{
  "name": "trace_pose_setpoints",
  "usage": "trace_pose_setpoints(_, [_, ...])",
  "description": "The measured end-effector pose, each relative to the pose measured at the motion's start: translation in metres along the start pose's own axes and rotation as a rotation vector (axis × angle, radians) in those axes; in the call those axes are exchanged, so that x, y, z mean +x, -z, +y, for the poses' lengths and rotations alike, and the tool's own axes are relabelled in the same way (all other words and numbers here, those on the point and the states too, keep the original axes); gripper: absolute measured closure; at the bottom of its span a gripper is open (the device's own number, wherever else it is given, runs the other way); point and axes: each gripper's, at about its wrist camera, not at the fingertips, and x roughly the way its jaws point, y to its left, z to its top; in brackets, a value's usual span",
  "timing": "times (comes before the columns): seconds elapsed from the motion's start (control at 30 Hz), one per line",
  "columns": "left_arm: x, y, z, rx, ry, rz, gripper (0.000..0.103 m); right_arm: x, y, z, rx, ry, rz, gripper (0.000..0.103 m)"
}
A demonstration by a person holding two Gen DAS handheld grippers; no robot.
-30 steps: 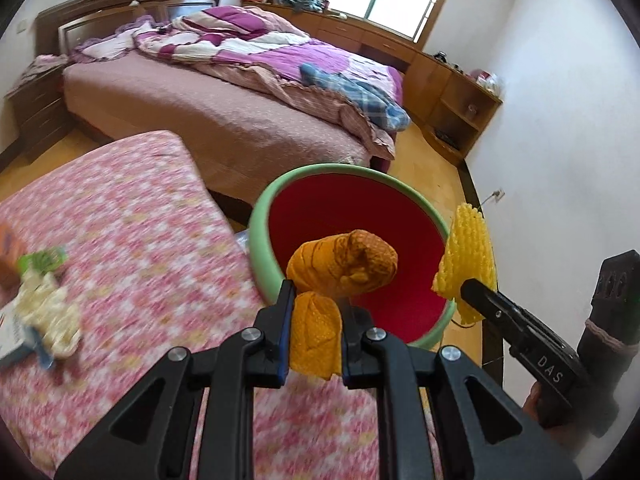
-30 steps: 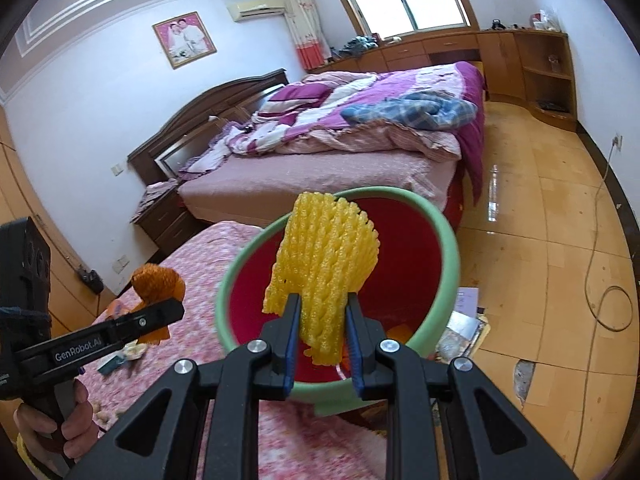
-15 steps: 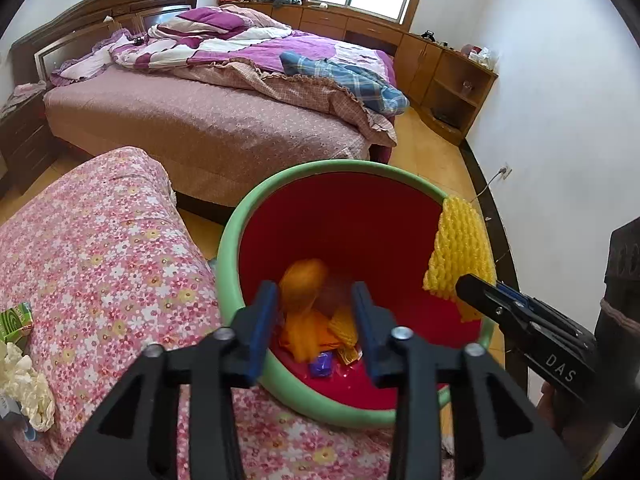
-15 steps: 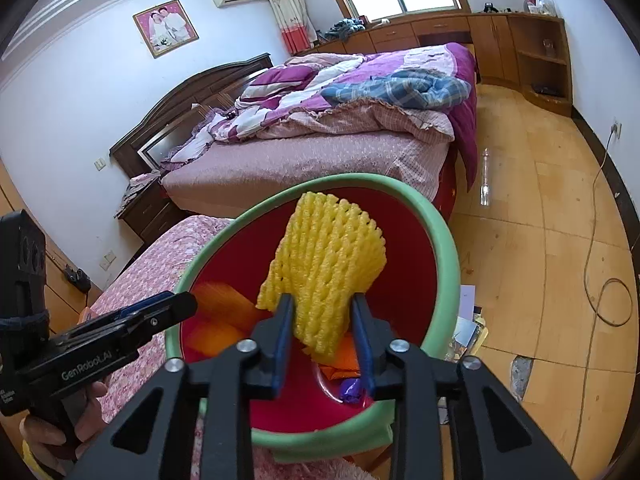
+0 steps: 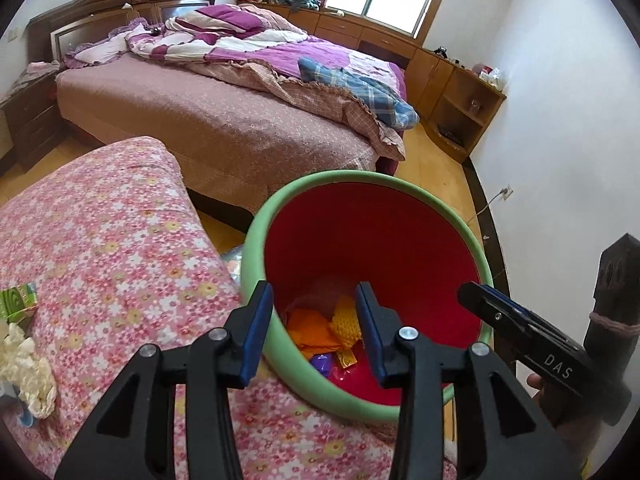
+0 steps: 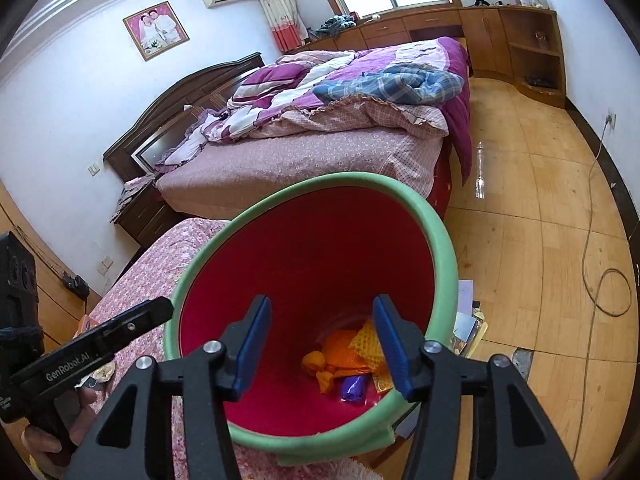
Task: Collect trash
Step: 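Move both open tools back from the bucket toward the trash pile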
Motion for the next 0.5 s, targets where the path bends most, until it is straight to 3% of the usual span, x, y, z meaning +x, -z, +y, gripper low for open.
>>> trace_pose_setpoints(0.5, [-0.059,0.029,0.027,-0.084,-0.063,-0.033,0.06,-0.03,0.019,0.034,-0.016,-0.077,-0.037,0.034])
